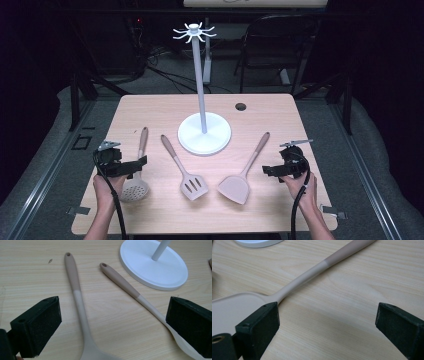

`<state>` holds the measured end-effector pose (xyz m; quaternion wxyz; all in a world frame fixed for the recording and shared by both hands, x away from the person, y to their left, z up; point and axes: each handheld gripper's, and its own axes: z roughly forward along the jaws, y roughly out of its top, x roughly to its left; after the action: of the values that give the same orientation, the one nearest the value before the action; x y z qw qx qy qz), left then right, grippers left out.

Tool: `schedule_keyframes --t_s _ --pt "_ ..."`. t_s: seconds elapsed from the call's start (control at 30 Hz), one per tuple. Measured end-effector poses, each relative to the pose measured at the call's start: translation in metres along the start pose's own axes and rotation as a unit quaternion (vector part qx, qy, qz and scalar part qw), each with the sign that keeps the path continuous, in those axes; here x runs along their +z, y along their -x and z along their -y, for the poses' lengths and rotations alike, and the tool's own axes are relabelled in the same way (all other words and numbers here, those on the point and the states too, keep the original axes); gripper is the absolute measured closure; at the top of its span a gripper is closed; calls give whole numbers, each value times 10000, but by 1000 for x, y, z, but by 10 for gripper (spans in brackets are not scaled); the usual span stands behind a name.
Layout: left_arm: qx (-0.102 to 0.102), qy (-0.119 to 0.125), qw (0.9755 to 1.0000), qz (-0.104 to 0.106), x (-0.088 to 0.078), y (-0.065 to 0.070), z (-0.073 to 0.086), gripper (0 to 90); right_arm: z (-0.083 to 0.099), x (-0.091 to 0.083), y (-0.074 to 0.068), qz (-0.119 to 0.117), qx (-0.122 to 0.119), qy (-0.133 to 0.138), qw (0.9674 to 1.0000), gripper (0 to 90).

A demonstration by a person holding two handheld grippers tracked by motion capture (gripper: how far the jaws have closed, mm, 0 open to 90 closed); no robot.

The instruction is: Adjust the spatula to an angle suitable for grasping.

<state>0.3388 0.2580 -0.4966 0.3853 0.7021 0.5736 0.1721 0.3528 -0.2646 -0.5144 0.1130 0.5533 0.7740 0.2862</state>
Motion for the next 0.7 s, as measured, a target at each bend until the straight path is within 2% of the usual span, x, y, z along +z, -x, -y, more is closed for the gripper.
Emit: schedule_keyframes --t_s 0.03,0.07,0.27,0.47,0.57,0.7 --pt "62 -19 10000 0 2 3 -1 1 2 2 -1 -136 134 146 9997 50" --pt "99 -36 9999 -3 4 5 -1 1 2 1 1 -51 68 65 9999 51" --pt "268 -152 9995 78 15 13 -6 1 5 3 3 -103 175 -29 9998 60" --pt "345 -225 9991 128 16 17 -4 1 -3 6 -1 -229 274 63 9993 78" --pt "369 -248 9989 113 14 19 -3 0 -10 13 -6 -275 278 35 9992 115" --pt "401 -258 9988 141 16 23 -3 0 -20 26 -16 -307 148 -40 9994 151"
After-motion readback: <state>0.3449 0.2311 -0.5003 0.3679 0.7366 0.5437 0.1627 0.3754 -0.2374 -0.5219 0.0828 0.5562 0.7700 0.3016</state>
